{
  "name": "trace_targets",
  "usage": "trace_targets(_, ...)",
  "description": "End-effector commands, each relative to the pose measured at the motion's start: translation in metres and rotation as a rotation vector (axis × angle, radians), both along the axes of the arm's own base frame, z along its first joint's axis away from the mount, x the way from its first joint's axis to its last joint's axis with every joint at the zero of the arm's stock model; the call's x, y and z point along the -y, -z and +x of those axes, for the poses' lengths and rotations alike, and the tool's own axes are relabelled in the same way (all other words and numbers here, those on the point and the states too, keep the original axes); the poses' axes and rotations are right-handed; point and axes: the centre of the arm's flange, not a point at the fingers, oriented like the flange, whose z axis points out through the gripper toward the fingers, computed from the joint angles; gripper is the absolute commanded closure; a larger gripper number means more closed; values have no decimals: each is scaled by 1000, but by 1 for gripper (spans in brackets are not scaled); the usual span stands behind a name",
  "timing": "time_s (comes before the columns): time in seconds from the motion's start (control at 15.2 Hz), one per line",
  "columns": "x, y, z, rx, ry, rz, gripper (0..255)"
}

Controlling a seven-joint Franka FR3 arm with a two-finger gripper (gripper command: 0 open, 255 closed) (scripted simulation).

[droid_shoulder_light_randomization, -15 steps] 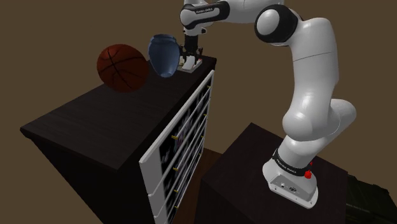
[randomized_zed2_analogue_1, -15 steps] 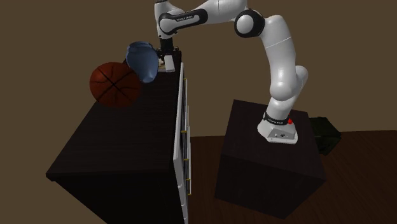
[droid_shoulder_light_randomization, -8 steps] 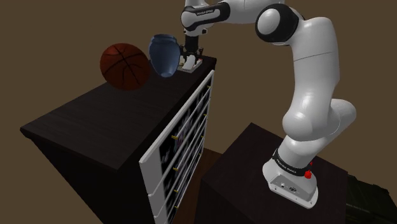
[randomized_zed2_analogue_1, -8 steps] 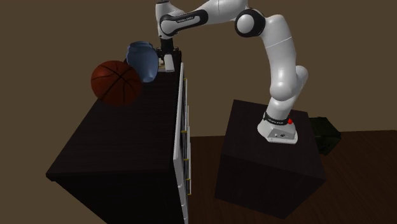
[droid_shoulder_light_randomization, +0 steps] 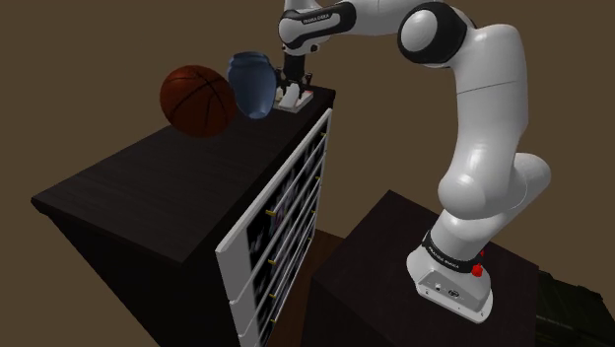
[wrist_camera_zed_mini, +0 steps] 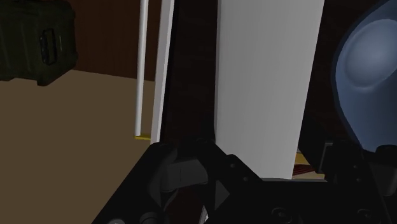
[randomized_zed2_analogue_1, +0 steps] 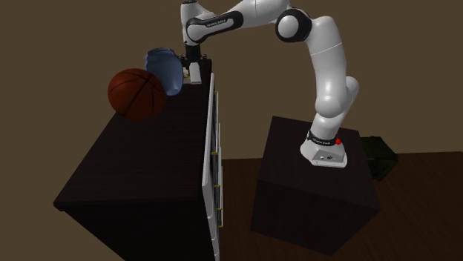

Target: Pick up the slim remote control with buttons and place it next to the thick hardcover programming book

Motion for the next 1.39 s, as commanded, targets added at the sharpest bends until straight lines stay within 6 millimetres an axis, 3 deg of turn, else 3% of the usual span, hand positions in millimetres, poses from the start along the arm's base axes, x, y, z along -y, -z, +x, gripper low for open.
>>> trace_targets(0.0, -6, 84, 4, -108, -24, 54, 255)
trace_targets(0.13, -6, 84, 4, -108, -24, 54, 255)
trace_targets(0.2, -5, 91, 9, -109, -25, 52, 0)
trace_targets(0.26, 8, 81, 6, -108, -25, 53, 0)
trace_targets(0.33, 12, 86, 11, -107, -25, 53, 0)
trace_targets(0.46, 8, 79, 10, -108, -24, 53, 0)
trace_targets(0.53, -6, 84, 4, -108, -24, 54, 0)
trace_targets(0.79, -7, 34, 4, -108, -24, 54, 0)
trace_targets(1.32, -7, 34, 4, -108, -24, 54, 0)
